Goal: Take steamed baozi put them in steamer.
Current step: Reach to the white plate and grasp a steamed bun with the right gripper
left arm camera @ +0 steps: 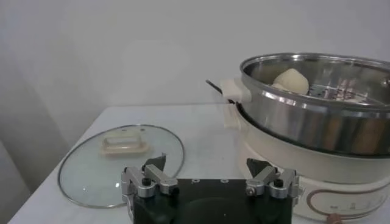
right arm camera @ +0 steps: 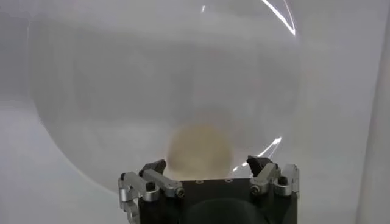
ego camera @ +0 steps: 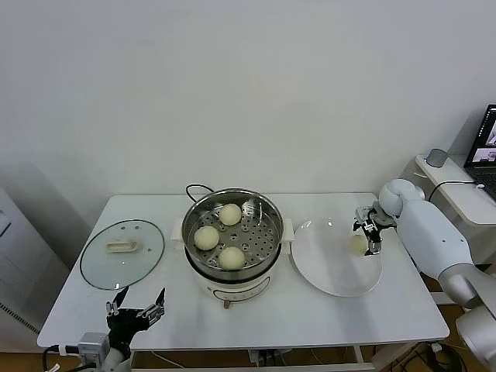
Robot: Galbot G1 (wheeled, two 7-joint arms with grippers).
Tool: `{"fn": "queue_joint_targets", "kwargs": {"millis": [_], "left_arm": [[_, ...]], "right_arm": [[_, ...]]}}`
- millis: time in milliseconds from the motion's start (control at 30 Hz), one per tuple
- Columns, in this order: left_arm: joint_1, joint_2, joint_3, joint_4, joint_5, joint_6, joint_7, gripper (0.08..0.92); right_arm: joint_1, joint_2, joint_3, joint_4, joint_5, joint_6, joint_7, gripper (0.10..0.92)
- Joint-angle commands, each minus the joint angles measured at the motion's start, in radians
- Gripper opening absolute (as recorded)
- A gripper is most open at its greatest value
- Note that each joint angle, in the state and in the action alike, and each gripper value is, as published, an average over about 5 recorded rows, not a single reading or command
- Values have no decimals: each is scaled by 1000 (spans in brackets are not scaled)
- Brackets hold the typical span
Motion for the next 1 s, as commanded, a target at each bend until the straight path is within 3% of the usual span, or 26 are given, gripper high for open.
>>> {"fn": "queue_joint_targets", "kwargs": {"millis": [33,533,767,1000], "left_arm": [[-3,-43,-1,3,-1,2,0,823],[-10,-43,-1,12,-1,4,1,823],[-12,-44,1,14,0,3,0,823],[-12,-48,4,10,8,1,-4,823]], "right_arm": [[-5,23,11,-39,-7,-29,-9,823],[-3,32,14,-54,-33,-37,11,818],[10,28,-2,-55,15,-59,10,659],[69,-34,-138,21,221,-148,-13,498]]}}
